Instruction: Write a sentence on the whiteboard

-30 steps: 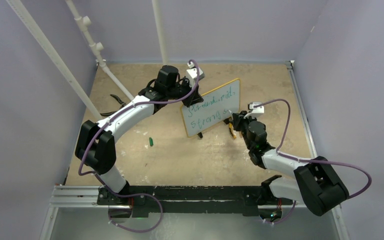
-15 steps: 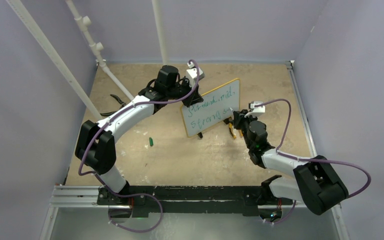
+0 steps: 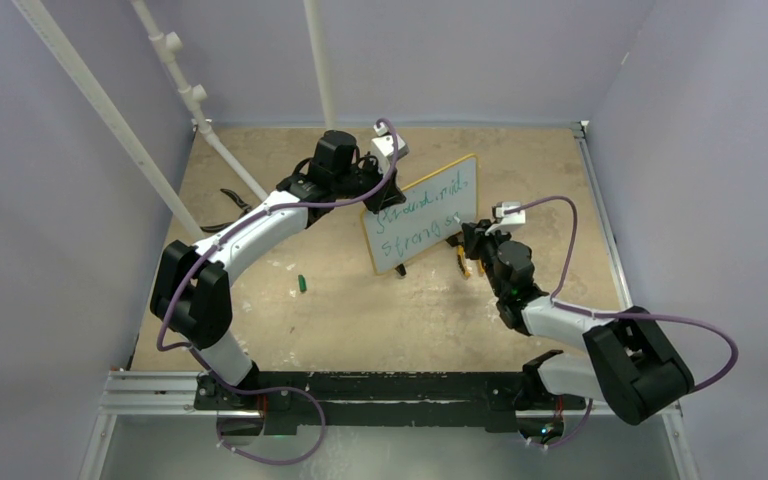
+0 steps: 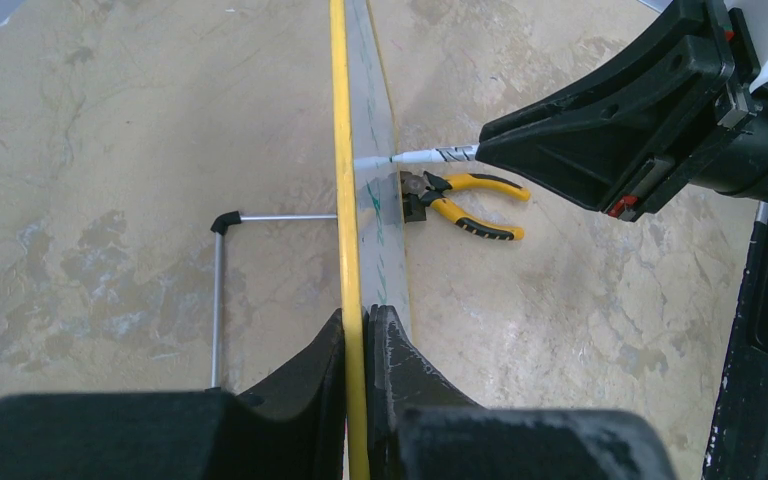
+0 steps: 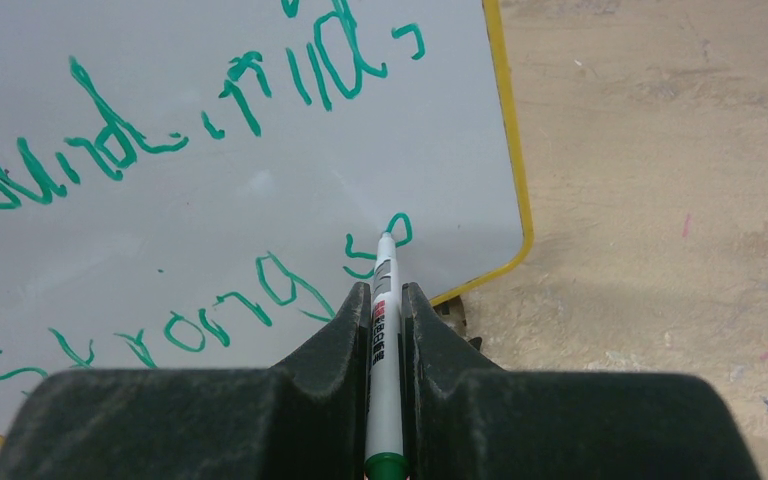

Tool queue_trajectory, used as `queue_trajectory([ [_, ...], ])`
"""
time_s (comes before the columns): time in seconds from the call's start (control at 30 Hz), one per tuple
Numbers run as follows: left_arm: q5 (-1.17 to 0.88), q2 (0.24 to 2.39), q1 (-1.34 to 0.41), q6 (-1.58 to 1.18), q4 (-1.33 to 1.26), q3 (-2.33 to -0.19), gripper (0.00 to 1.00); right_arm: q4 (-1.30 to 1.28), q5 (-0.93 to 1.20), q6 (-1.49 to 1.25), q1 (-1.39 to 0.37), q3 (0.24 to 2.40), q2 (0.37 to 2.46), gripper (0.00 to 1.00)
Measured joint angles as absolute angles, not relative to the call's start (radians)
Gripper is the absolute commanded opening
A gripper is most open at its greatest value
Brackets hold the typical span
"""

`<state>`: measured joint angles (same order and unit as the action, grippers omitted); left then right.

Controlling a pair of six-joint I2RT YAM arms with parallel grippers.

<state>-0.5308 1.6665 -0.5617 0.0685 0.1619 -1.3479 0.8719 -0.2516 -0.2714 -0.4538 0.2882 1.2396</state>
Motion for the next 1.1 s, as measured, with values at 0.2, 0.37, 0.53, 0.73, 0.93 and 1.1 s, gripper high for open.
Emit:
queue_trajectory([
  [0.2, -0.527, 1.666, -0.561, 0.064, 0.162, -1.348, 0.0, 0.864, -0.244, -0.271, -0.453, 0.294, 1.245, 0.0],
  [0.37, -0.526, 1.666, -0.561, 0.064, 0.162, -1.348, 0.0, 0.85, -0.248, -0.273, -0.453, 0.299, 1.245, 0.0],
  [0.53, -0.527, 1.666, -0.561, 0.062, 0.162, -1.348, 0.04, 0.828, -0.249, -0.276, -0.453, 0.299, 1.243, 0.0],
  [0.73, -0.53, 1.666, -0.561, 0.071, 0.183, -1.348, 0.5, 0.795, -0.249, -0.277, -0.453, 0.296, 1.166, 0.0],
  [0.93, -0.53, 1.691, -0.567, 0.052, 0.223, -1.394, 0.74, 0.785, -0.274, -0.276, -0.453, 0.259, 0.941, 0.0],
  [1.1, -0.514, 1.77, -0.6, 0.044, 0.252, -1.509, 0.77, 0.754, -0.305, -0.277, -0.453, 0.251, 0.839, 0.0],
])
